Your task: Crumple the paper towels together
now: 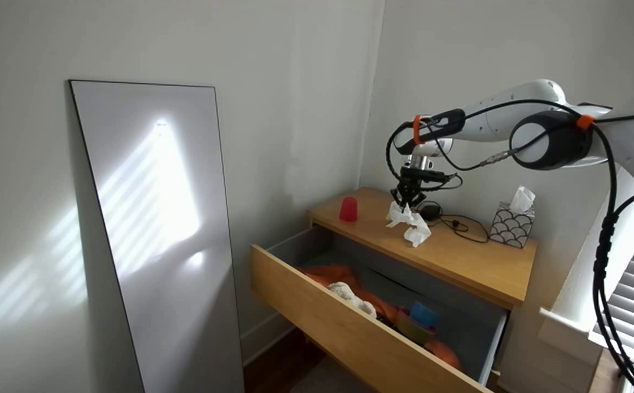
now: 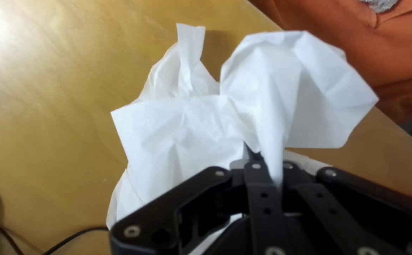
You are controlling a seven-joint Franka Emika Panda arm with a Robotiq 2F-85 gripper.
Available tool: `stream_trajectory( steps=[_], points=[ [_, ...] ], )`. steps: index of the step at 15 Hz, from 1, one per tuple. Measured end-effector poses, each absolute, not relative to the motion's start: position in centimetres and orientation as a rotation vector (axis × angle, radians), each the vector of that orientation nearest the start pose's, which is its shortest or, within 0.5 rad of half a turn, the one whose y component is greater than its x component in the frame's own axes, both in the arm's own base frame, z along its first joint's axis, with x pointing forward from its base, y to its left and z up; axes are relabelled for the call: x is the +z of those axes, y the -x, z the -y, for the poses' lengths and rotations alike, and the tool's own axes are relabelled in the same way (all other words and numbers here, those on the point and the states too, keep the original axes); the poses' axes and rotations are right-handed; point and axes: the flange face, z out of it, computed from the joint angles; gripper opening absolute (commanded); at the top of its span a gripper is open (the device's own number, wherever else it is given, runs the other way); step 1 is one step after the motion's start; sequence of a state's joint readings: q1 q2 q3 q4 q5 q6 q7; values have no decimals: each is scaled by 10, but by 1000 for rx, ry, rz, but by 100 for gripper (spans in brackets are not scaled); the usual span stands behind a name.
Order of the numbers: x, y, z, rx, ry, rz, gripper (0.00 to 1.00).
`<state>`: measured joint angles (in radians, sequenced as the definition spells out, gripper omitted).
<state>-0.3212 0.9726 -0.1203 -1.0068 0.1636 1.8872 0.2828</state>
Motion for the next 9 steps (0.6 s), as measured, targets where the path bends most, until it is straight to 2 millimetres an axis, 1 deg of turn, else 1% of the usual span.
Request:
stream_trajectory(
  steps=[3, 4, 5, 6, 9],
  points=[
    [230, -711, 276, 186, 2861, -1157, 0],
    [223, -710, 276, 176, 2856, -1180, 11],
    [217, -710, 278, 157, 2851, -1206, 28],
    [212, -708, 282, 139, 2846, -1233, 33],
    [199, -700, 296, 108, 2841, -1308, 56]
  ],
)
